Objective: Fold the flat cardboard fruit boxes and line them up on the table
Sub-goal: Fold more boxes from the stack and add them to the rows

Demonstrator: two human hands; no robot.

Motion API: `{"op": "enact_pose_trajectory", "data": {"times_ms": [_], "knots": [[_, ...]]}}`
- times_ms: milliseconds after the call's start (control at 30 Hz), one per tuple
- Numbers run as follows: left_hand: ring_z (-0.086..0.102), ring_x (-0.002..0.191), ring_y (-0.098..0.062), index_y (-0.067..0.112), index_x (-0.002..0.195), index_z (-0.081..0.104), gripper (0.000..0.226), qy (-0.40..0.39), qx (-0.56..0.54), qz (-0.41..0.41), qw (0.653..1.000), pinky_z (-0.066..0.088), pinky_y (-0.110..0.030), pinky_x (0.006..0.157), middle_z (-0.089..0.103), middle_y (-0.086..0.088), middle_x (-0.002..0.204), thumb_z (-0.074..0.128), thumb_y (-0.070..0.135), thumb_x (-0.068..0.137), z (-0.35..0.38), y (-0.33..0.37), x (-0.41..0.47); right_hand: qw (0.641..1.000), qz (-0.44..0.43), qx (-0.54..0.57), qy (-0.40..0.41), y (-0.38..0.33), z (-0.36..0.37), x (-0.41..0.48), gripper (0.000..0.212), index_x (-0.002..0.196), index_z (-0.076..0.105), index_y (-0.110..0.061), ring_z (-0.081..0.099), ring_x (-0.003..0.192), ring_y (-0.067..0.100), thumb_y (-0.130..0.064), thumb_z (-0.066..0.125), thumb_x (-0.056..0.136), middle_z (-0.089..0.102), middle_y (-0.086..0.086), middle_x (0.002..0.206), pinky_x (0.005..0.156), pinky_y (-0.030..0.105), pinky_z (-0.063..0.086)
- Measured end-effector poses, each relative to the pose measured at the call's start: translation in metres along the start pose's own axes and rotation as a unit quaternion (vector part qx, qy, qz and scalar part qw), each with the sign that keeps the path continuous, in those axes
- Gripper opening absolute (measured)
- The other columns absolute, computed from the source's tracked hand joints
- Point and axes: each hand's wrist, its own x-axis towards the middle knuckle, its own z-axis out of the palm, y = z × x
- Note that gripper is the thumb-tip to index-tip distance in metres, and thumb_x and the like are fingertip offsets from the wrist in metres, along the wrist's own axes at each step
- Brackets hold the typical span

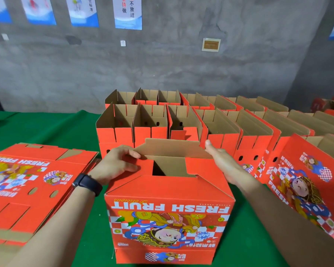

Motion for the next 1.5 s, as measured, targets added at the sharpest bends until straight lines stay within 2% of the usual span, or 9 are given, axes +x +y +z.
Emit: {"op": "enact_pose_trajectory", "data": {"times_ms": [200,233,300,400,567,867,1133,1367,1500], "knots": [[0.068,0.078,-0.018,0.011,0.076,0.060,0.016,0.056,-0.235,-0.074,0.968,0.054,-0.022,0.064,0.069,-0.006,0.094,0.057,-0.003,0.083,0.004,-0.002,0.001,0.990,-0.081,-0.107,-0.044,0.011,-0.006,0.000,0.020,0.095,0.072,-0.041,0.053,0.114,0.001,-0.024,0.072,0.084,0.062,-0.027,0.108,0.097,0.026,0.033],[0.065,0.081,-0.018,0.015,0.084,0.063,0.003,0.057,-0.211,-0.080,0.973,0.051,-0.024,0.067,0.066,-0.006,0.096,0.062,0.012,0.084,0.004,0.000,0.000,0.988,-0.089,-0.120,-0.045,0.014,-0.007,0.000,0.024,0.098,0.069,-0.043,0.049,0.113,-0.002,-0.025,0.072,0.084,0.057,-0.031,0.110,0.096,0.024,0.031],[0.058,0.095,-0.016,0.026,0.113,0.061,0.040,0.006,-0.064,-0.089,0.994,0.047,-0.029,0.081,0.058,0.001,0.112,0.071,0.043,0.078,0.003,-0.002,0.002,0.984,-0.099,-0.139,-0.043,0.016,-0.007,-0.001,0.031,0.112,0.062,-0.041,0.044,0.117,-0.001,-0.029,0.072,0.085,0.052,-0.029,0.117,0.097,0.024,0.028],[0.049,0.107,-0.013,0.027,0.135,0.046,0.074,-0.048,0.158,-0.085,0.983,0.037,-0.025,0.090,0.049,0.008,0.120,0.076,0.049,0.071,0.007,0.005,0.005,0.973,-0.100,-0.204,-0.035,0.019,-0.007,-0.001,0.047,0.131,0.055,-0.030,0.040,0.121,0.001,-0.038,0.068,0.087,0.048,-0.016,0.130,0.098,0.023,0.029],[0.055,0.089,-0.012,0.026,0.110,0.055,0.060,-0.041,0.269,-0.072,0.959,0.039,-0.020,0.065,0.060,0.007,0.101,0.079,0.055,0.064,0.011,0.012,0.013,0.969,-0.051,-0.211,-0.116,0.014,-0.017,-0.005,0.055,0.131,0.049,-0.041,0.047,0.117,-0.002,-0.040,0.072,0.081,0.046,-0.018,0.132,0.093,0.018,0.036],[0.051,0.097,-0.020,0.019,0.121,0.047,0.072,-0.038,0.382,-0.058,0.922,0.044,-0.031,0.083,0.052,-0.008,0.117,0.075,0.058,0.067,0.018,0.007,0.020,0.923,-0.052,-0.378,-0.050,0.002,0.000,-0.001,0.059,0.122,0.049,-0.026,0.054,0.099,0.014,-0.036,0.079,0.072,0.056,-0.007,0.112,0.072,0.026,0.041],[0.047,0.092,-0.018,0.020,0.123,0.045,0.070,-0.043,0.395,-0.055,0.916,0.041,-0.029,0.079,0.045,-0.004,0.109,0.074,0.057,0.070,0.020,0.009,0.017,0.898,-0.062,-0.435,-0.008,0.006,0.008,-0.001,0.064,0.123,0.046,-0.025,0.050,0.105,0.019,-0.042,0.079,0.070,0.048,-0.007,0.106,0.083,0.035,0.043],[0.051,0.102,-0.015,0.021,0.135,0.046,0.072,-0.047,0.282,-0.045,0.957,0.039,-0.026,0.086,0.053,-0.002,0.118,0.061,0.061,0.076,0.007,0.004,0.013,0.979,-0.067,-0.175,-0.075,0.018,-0.007,-0.003,0.051,0.137,0.046,-0.037,0.032,0.137,0.013,-0.042,0.063,0.089,0.036,-0.007,0.147,0.108,0.032,0.029],[0.050,0.102,-0.013,0.020,0.137,0.044,0.071,-0.020,0.229,-0.066,0.971,0.039,-0.021,0.081,0.055,-0.001,0.126,0.062,0.058,0.080,0.008,0.001,0.012,0.999,-0.047,-0.007,0.022,0.027,-0.004,-0.004,0.041,0.136,0.046,-0.034,0.036,0.126,0.008,-0.045,0.048,0.097,0.040,-0.008,0.146,0.098,0.028,0.027]]}}
